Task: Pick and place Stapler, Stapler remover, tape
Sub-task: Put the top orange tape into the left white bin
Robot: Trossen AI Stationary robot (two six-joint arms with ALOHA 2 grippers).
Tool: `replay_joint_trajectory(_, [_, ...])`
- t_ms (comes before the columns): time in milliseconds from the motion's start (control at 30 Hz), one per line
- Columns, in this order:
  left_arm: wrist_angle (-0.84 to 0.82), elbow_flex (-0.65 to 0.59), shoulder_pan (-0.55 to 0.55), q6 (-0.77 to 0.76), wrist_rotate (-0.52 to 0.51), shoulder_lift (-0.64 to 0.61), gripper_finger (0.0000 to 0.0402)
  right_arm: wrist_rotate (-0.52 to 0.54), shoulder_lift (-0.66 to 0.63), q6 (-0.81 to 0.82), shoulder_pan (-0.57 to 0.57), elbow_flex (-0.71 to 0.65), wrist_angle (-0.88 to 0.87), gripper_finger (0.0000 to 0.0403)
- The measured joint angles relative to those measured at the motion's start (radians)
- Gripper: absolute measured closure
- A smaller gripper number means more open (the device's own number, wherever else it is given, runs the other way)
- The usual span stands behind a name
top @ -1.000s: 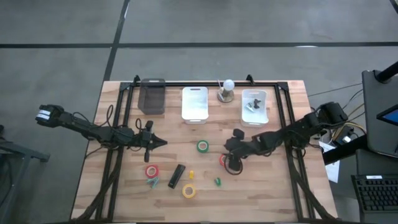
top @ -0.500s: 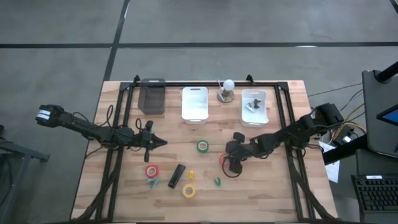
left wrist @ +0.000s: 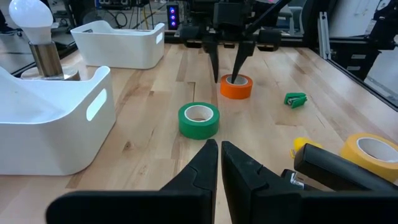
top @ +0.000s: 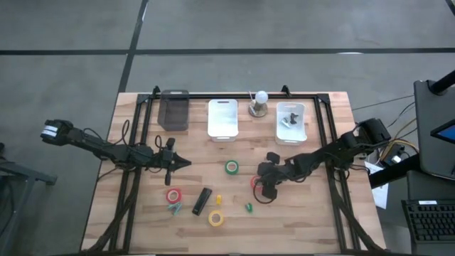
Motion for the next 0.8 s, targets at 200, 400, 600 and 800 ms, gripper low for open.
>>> replay_joint_trajectory(200, [0.0, 0.0, 0.0, 0.0, 0.0, 0.0, 0.0378, -0.002, 0.0, 0.001, 0.0, 0.0, 0.001, 0.0298])
replay_joint_trajectory(400, [0.0, 0.0, 0.0, 0.0, 0.0, 0.0, 0.0378, -0.002, 0.0, 0.001, 0.0, 0.0, 0.002, 0.0331])
replay_joint_trajectory(600, [0.0, 0.0, 0.0, 0.0, 0.0, 0.0, 0.0378, -0.002, 0.0, 0.0, 0.0, 0.0, 0.001, 0.0352])
replay_joint_trajectory(800, [0.0, 0.0, 0.0, 0.0, 0.0, 0.0, 0.0378, -0.006, 0.0, 0.0, 0.0, 0.006, 0.0, 0.0348])
